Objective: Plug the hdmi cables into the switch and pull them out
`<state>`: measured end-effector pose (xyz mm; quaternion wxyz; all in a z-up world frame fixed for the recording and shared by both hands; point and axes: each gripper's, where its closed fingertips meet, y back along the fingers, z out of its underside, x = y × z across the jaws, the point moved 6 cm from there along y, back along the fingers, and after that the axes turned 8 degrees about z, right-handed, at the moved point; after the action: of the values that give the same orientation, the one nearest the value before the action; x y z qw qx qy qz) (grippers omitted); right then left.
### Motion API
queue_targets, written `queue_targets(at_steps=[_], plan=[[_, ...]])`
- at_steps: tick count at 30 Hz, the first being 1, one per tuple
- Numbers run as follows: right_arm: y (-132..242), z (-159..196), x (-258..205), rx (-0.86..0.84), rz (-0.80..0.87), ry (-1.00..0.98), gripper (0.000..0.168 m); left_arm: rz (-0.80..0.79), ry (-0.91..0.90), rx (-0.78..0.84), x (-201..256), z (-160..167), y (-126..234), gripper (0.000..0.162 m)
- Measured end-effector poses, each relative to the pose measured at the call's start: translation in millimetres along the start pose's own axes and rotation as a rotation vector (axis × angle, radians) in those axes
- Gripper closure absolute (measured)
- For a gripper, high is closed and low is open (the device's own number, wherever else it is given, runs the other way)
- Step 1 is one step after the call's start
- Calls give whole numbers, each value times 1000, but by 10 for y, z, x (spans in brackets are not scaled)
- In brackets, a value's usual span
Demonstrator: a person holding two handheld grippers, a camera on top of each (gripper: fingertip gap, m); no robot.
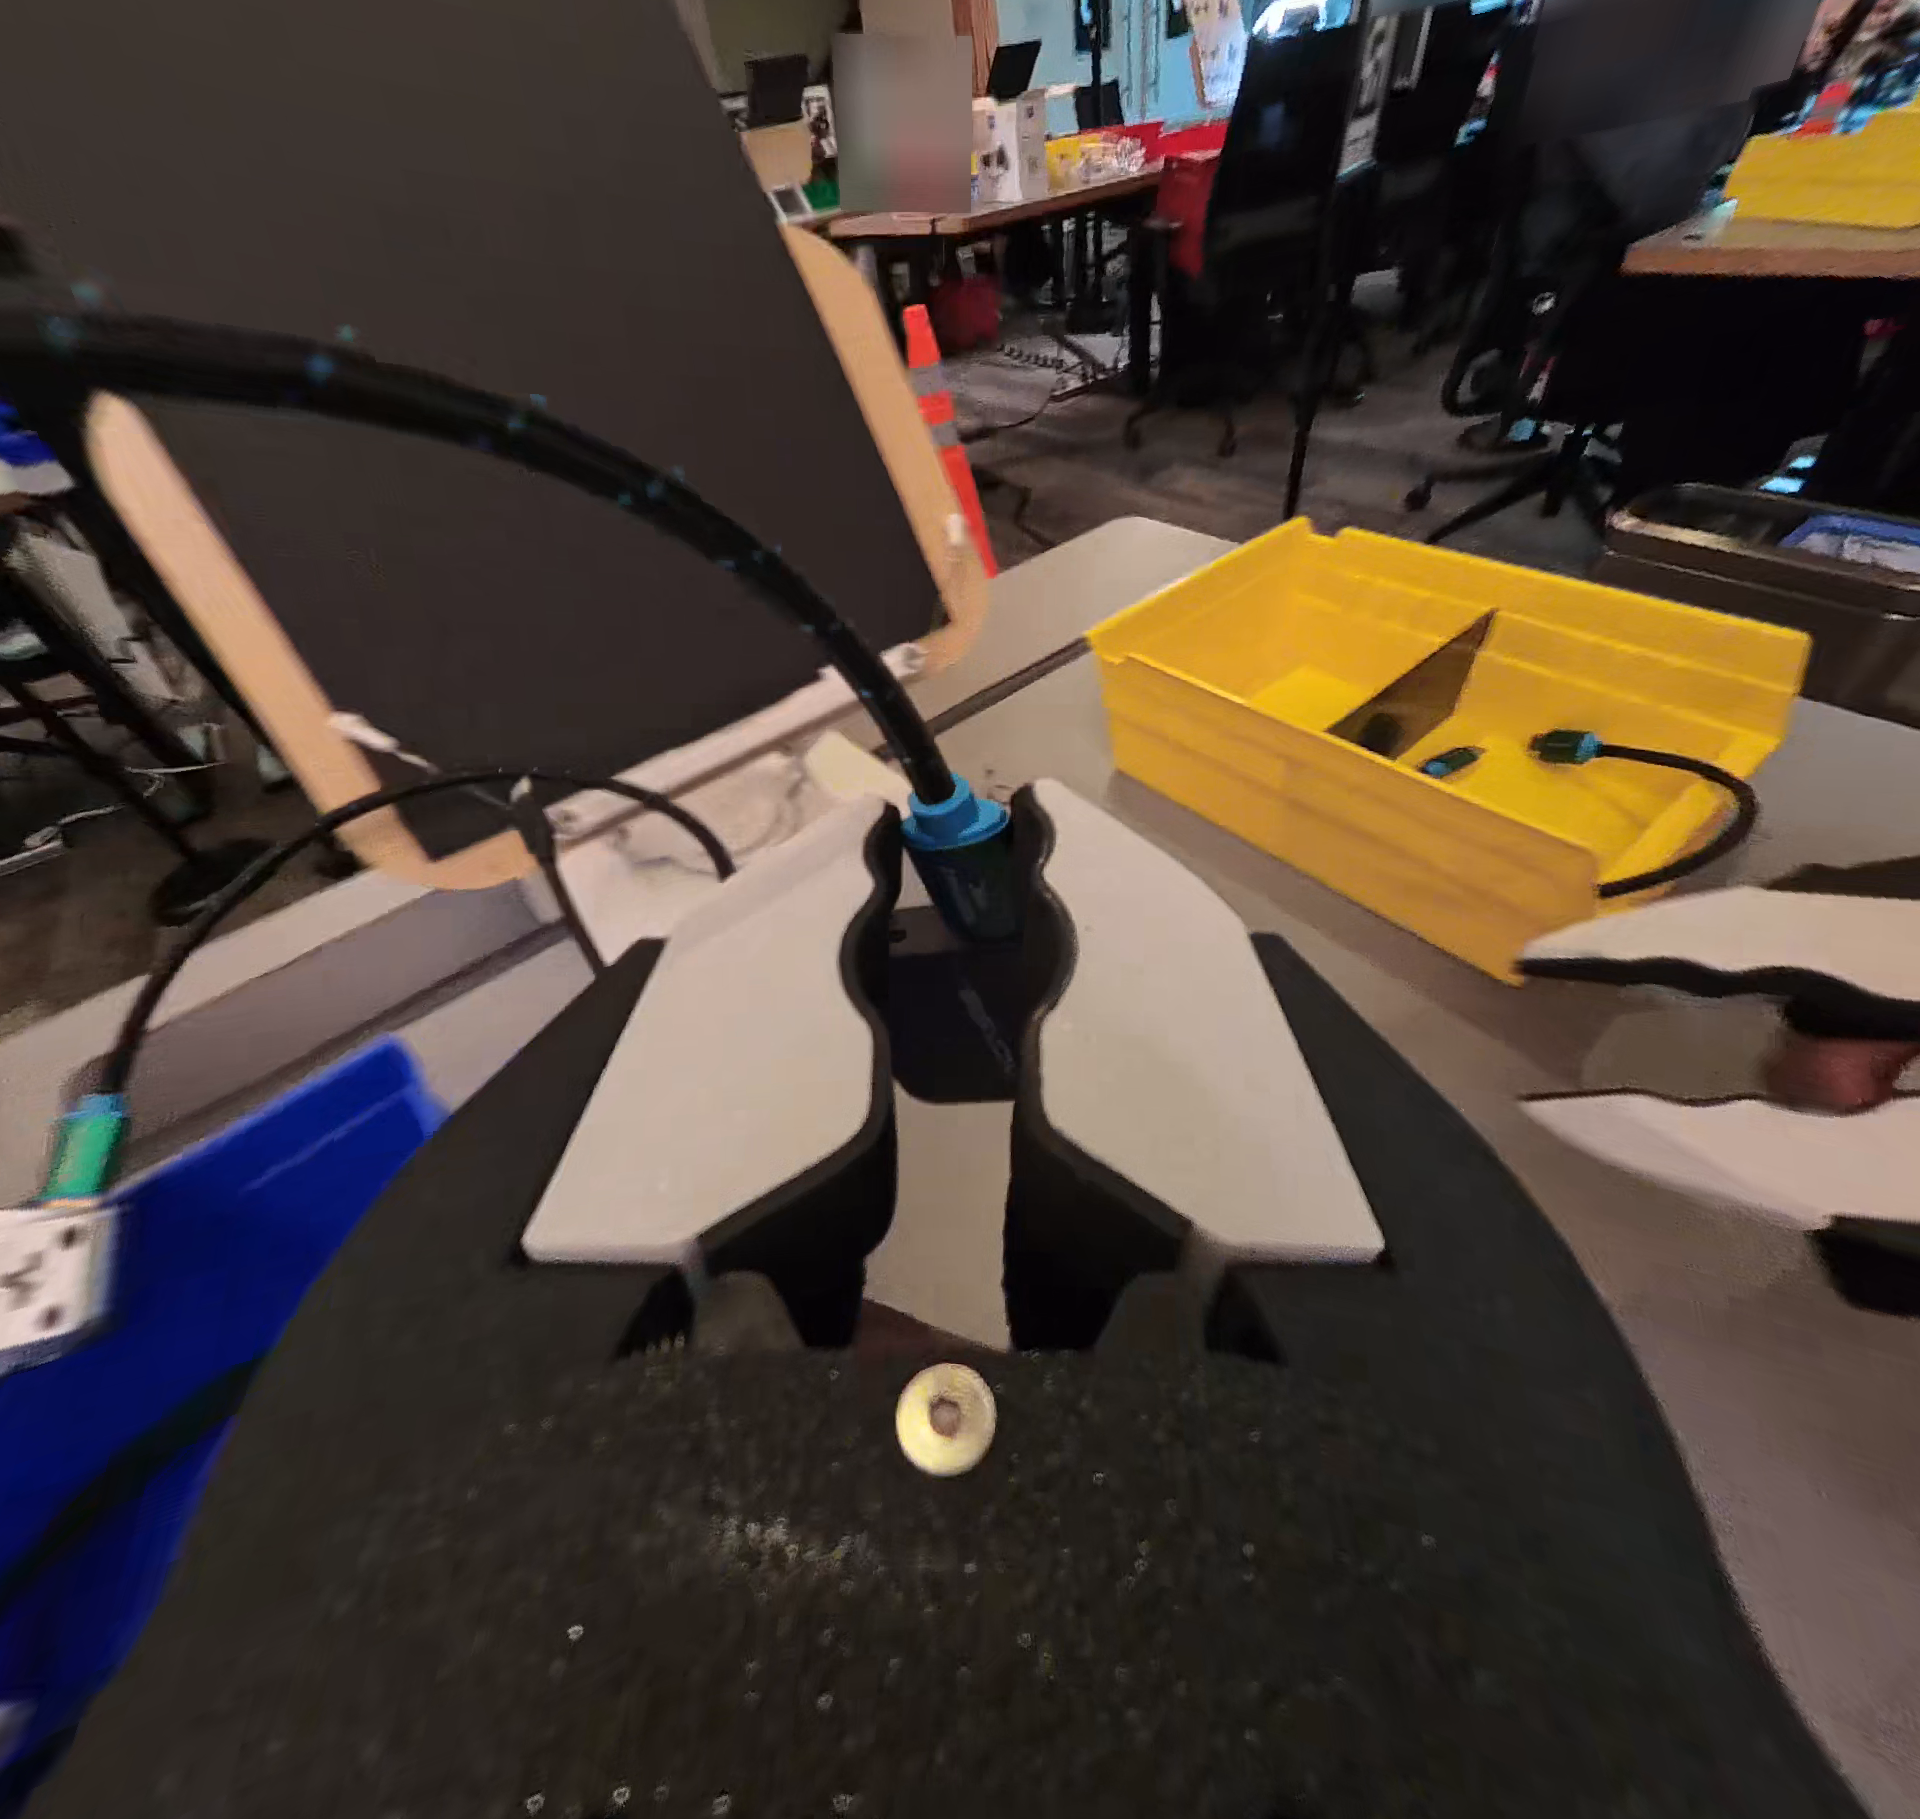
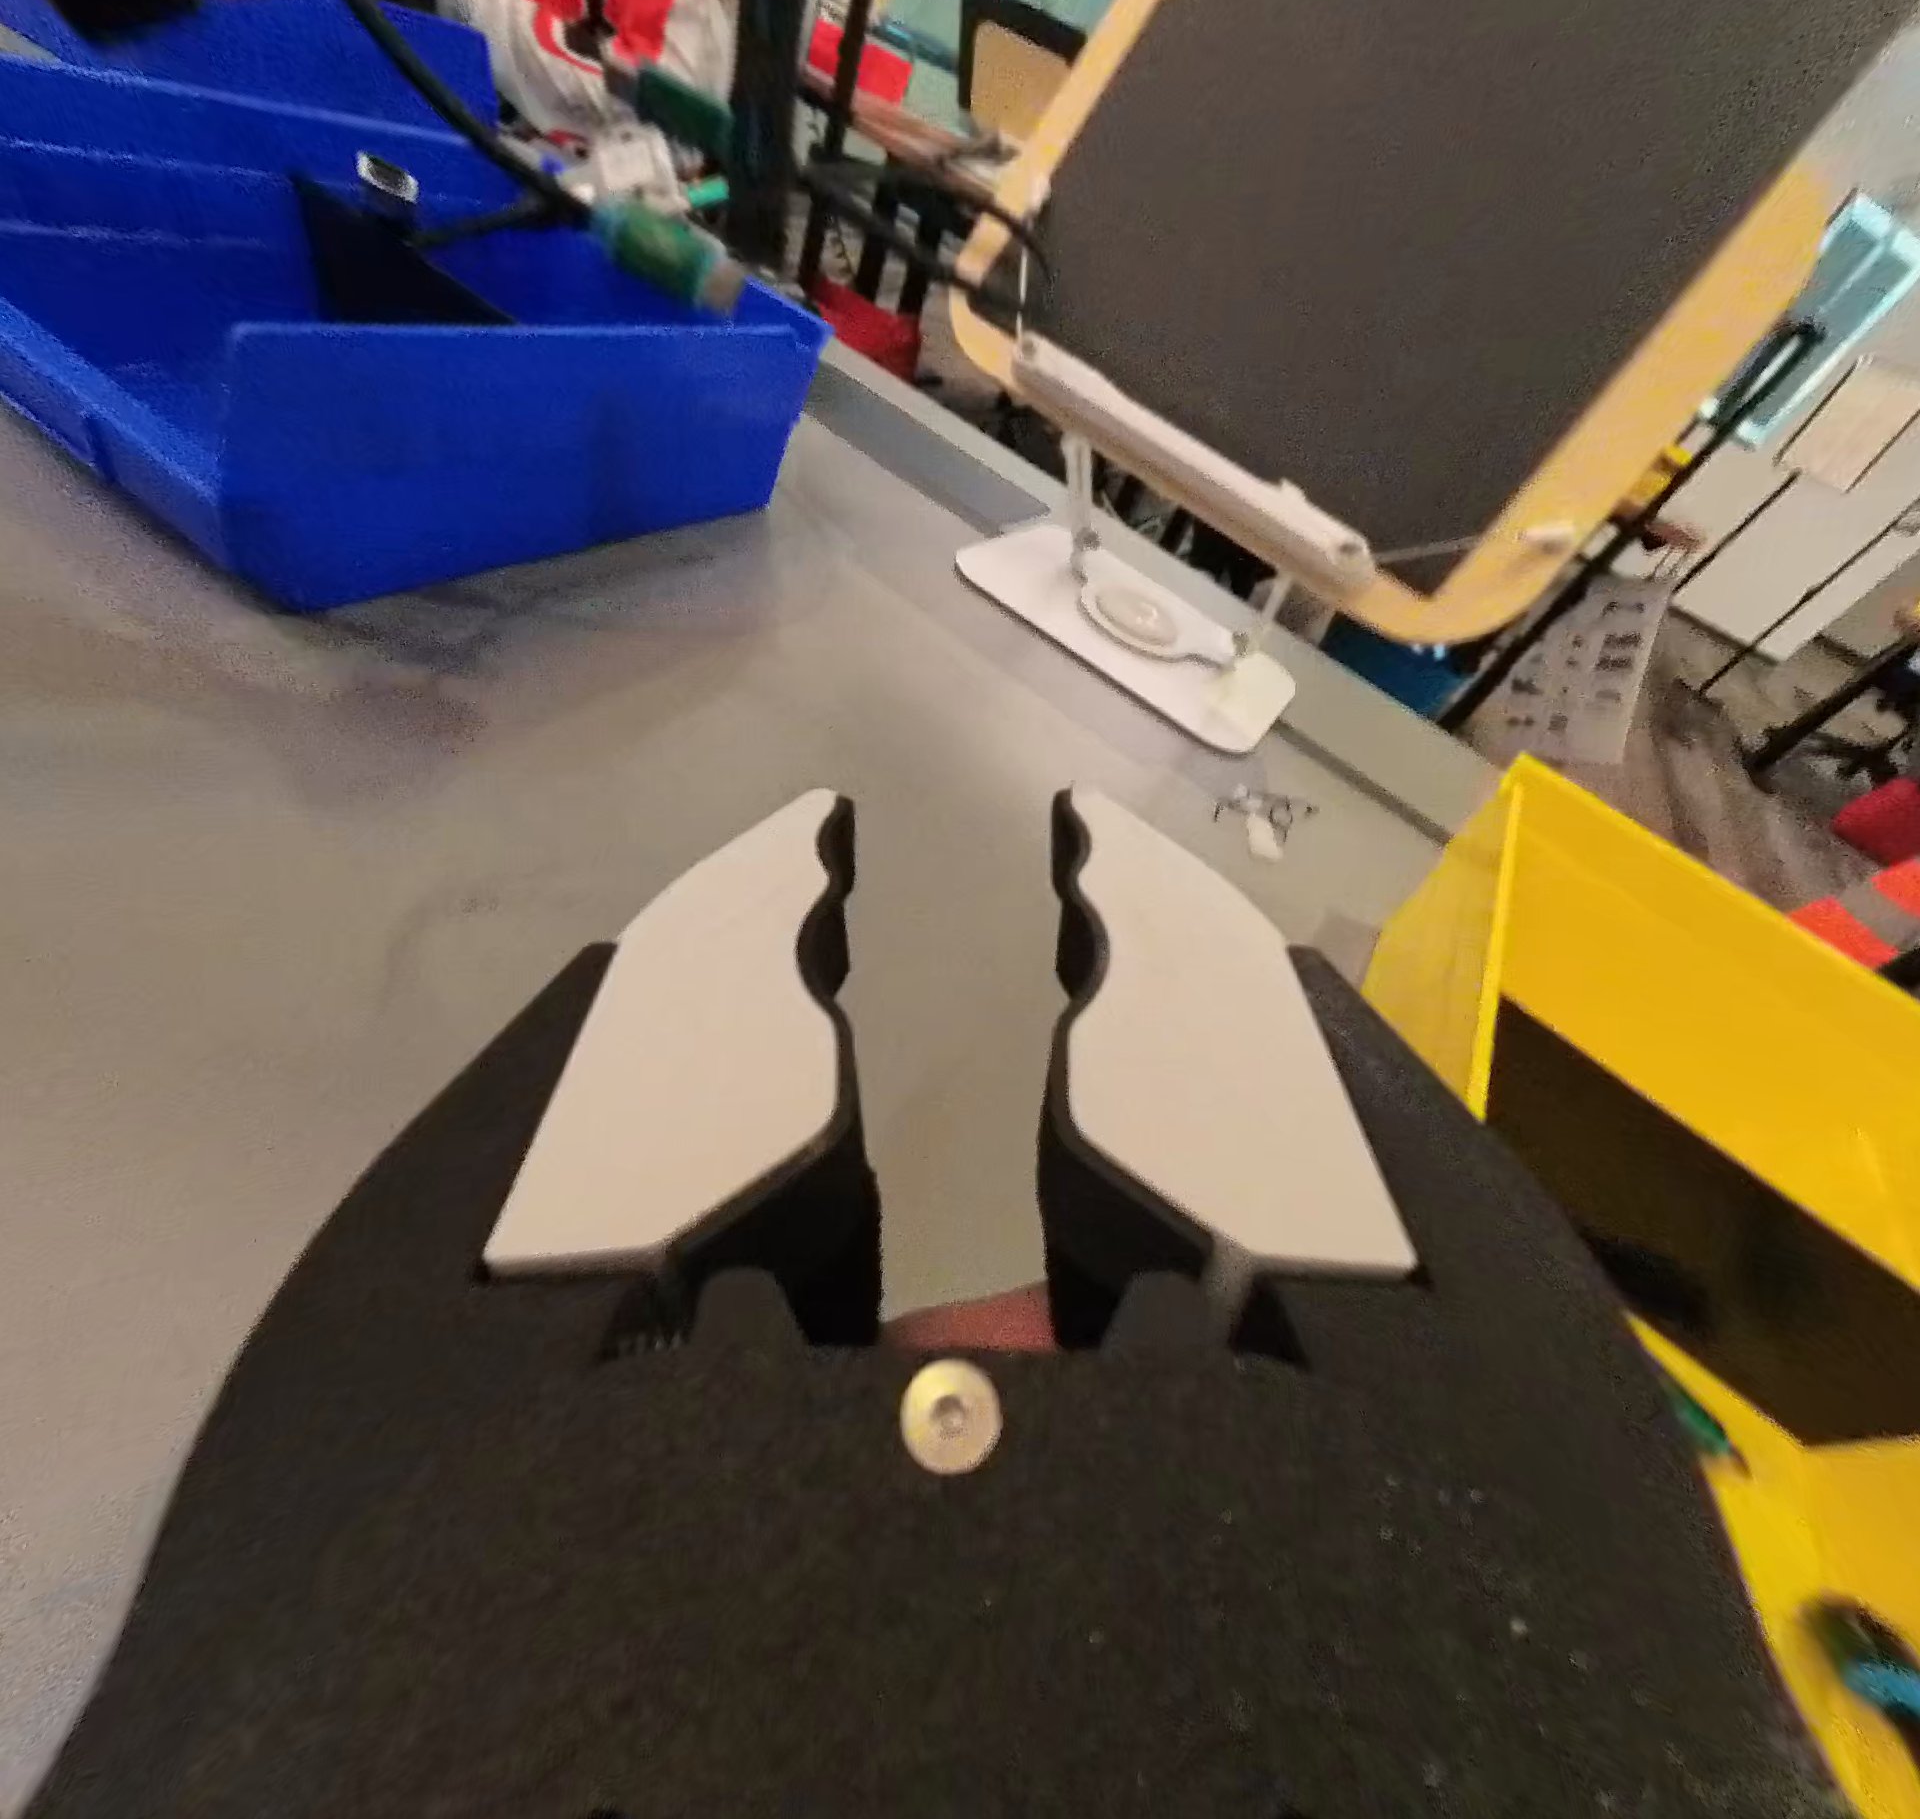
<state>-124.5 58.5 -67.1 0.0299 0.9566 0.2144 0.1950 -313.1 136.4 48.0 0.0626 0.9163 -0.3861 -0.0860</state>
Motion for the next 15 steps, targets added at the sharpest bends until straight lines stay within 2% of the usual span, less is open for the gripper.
queue_targets(at_steps=[2, 4, 7, 10, 13, 15], plan=[[-130, -146, -117, 27, -76, -5, 133, 37, 17, -22, 277, 131, -145, 142], [-244, -253, -174, 38, -145, -117, 131, 69, 18, -39, 480, 215, -237, 142], [-358, -366, -163, 42, -219, -305, 129, 54, -3, -47, 636, 291, -264, 142], [-506, -346, -240, -19, -307, -390, 127, 63, 17, -64, 745, 411, -267, 142], [-585, -307, -292, 0, -363, -395, 150, 36, 53, -66, 782, 526, -249, 142], [-613, -270, -353, 13, -313, -297, 155, 26, 99, -78, 754, 611, -222, 140]])
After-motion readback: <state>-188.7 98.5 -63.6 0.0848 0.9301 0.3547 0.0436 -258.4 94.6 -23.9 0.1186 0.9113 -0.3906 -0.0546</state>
